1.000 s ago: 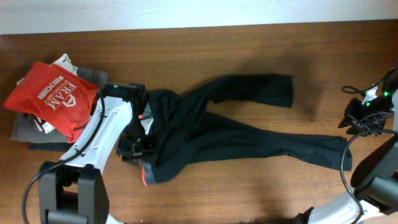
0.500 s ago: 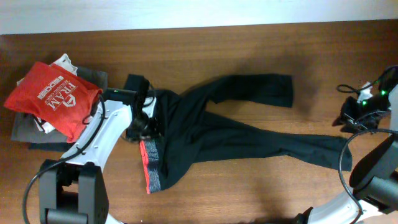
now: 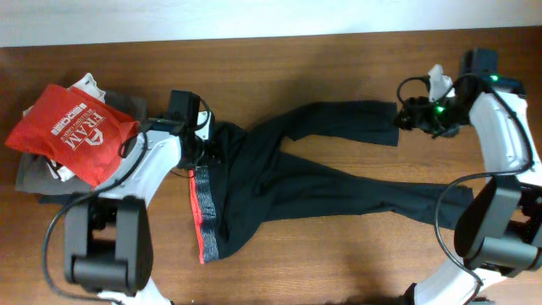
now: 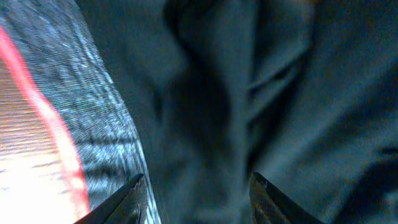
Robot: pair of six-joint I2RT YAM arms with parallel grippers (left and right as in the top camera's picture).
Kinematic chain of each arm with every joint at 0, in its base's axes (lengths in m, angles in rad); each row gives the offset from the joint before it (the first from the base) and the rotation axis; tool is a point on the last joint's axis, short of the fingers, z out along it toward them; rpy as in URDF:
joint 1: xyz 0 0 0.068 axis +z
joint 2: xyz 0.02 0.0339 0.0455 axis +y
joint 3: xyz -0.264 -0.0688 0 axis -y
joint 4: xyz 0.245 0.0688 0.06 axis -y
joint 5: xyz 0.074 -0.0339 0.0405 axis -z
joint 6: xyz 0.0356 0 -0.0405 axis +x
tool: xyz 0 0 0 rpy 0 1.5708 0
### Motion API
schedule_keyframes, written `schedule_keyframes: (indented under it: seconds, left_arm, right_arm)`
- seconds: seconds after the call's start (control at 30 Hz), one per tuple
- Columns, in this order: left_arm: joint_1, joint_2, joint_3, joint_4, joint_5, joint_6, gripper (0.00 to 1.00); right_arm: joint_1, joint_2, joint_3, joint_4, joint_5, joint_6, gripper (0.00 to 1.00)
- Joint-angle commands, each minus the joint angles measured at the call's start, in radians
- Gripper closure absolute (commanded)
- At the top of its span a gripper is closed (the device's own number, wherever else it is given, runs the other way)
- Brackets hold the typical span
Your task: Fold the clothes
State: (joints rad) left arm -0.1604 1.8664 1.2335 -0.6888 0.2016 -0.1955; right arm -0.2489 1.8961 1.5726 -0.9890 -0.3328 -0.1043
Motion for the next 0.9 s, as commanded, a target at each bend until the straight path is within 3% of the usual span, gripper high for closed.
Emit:
schedule_keyframes:
  seconds: [0.0, 0.43, 0.5, 0.63, 0.73, 0.83, 0.87]
  left_arm:
    - [0.005, 0.067, 0.004, 0.035, -0.007, -0.006, 0.47]
    - [0.005, 0.127, 0.004, 0.136, -0.053, -0.006, 0.45]
    - [0.005, 0.127, 0.004, 0.135, -0.053, -0.006, 0.41]
    - [0.005, 0.127, 0.004, 0.135, -0.053, -0.006, 0.40]
    - [0.005, 0.127, 0.004, 0.135, -0.053, -0.006, 0.40]
    - [0.005, 0.127, 0.004, 0.135, -0.053, -0.006, 0.40]
    - [0.005, 0.127, 0.004, 0.135, -0.053, -0.006, 0.39]
  right_arm:
    - [0.034, 0.056, 0.014, 0.045, 0.096, 0.019, 0.21]
    - [0.060, 0.240, 0.014, 0.206, 0.109, 0.061, 0.22]
    - [0.067, 0.261, 0.014, 0.216, 0.109, 0.061, 0.22]
    - [0.077, 0.304, 0.014, 0.231, 0.109, 0.061, 0.30]
    - [0.079, 0.332, 0.014, 0.232, 0.109, 0.061, 0.47]
    - [0.078, 0.338, 0.014, 0.228, 0.111, 0.060, 0.84]
    - [0.076, 0.337, 0.015, 0.227, 0.121, 0.061, 0.93]
